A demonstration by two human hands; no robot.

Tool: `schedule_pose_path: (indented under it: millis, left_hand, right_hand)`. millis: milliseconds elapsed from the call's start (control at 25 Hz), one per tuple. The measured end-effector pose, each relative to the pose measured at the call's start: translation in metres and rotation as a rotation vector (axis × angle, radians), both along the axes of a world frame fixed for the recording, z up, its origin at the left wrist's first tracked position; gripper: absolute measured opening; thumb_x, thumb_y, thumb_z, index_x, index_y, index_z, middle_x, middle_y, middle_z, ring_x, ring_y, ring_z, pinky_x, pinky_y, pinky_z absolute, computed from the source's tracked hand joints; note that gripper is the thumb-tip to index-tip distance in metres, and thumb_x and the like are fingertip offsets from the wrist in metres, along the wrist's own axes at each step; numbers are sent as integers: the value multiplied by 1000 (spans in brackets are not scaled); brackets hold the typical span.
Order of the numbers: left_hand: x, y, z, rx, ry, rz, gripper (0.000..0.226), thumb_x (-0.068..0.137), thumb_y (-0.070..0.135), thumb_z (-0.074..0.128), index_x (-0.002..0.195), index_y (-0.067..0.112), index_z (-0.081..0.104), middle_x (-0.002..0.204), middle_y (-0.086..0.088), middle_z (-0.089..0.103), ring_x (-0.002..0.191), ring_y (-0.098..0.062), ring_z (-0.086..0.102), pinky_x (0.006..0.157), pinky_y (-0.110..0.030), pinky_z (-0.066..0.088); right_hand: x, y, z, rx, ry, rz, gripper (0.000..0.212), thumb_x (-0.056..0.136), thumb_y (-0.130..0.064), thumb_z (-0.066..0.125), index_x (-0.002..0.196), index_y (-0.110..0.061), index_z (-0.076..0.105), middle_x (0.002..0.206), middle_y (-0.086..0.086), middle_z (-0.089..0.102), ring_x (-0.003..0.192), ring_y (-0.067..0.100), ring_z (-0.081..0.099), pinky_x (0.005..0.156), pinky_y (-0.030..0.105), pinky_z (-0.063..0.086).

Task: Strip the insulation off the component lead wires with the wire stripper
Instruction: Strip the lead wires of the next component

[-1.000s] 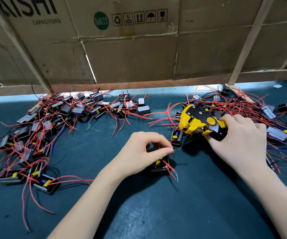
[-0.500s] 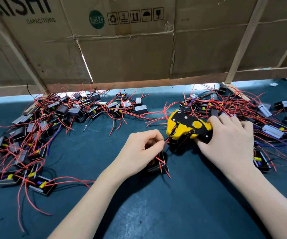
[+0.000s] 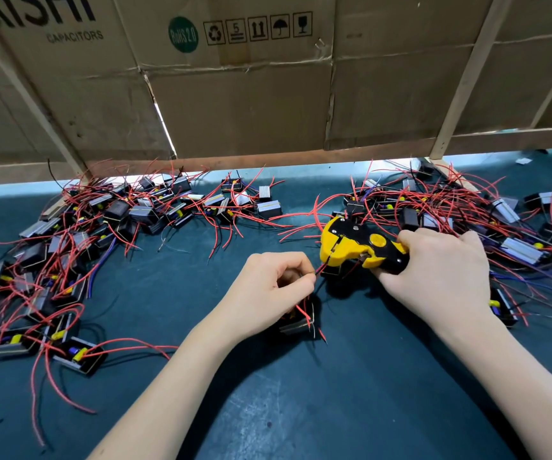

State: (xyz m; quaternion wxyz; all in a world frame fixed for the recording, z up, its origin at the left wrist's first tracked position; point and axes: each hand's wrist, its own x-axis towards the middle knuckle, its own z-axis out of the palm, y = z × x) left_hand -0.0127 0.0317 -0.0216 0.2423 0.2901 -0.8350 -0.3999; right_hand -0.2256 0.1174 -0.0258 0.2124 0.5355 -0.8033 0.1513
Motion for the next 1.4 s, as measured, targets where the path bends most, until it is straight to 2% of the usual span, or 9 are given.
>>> schedule_pose_path:
  millis: [200,280,400,480,600,720,800,1120,1400]
  left_hand:
    - [6,-4,4,75,-11,-101,17,95,11,59,78,15,60,54,8,52,49,-9,45,54,-17,39]
    - [12,-8,8,166,-6,-172,6,94,8,60,93,13,59,64,4,55,55,-12,47,57,-21,41]
    - [19,-12,13,249,16,-275,24,90,-5,58,109,8,56,84,6,58,72,-12,51,68,-20,44]
    - [23,-13,15,264,18,-346,25,85,-7,54,107,1,61,95,13,64,77,-11,50,75,-19,43]
    - [28,-17,15,267,-21,-412,20,85,-5,59,103,-4,68,106,4,67,78,-22,53,75,-29,46]
    - [26,-16,12,221,-23,-389,11,90,7,68,97,0,74,101,-2,69,84,-25,64,75,-36,53]
    - [25,-16,12,259,-19,-368,10,91,10,68,94,3,74,96,-3,71,84,-19,66,70,-27,52]
    - [31,-19,12,356,-72,-496,17,85,1,72,98,12,69,103,-14,67,83,-19,59,70,-31,50]
    - [25,-23,4,330,34,-148,6,79,12,81,80,14,75,83,-7,74,71,-12,63,64,-25,50]
  right_hand:
    - [2,0,-2,-24,-30,-10,41,68,-51,74,57,-14,57,55,9,56,59,34,59,62,34,32]
    - [1,-2,-5,-63,5,-17,40,68,-48,75,66,-12,57,64,10,59,67,33,61,69,38,33]
    - [-6,-5,-11,-29,24,-60,43,69,-49,73,80,-10,60,79,11,62,82,33,60,77,40,31]
    - [-10,-4,-15,-31,17,-72,43,67,-48,75,81,-10,61,80,11,63,82,33,60,77,41,32]
    - [-12,-4,-16,-48,-11,-82,41,67,-47,76,78,-11,59,78,10,63,80,33,61,76,40,32]
    - [-13,-4,-15,-49,-34,-85,42,70,-51,74,78,-12,59,78,8,62,81,32,61,76,40,32]
    - [-13,-3,-15,-46,-40,-83,43,71,-53,72,78,-13,59,78,7,62,82,32,61,77,40,32]
    - [-13,-2,-11,-28,-78,-78,43,73,-56,69,80,-14,59,81,6,62,86,31,60,78,39,31]
    - [-13,-1,-8,-15,-83,-61,43,74,-56,69,82,-15,59,80,5,62,86,31,60,78,39,30]
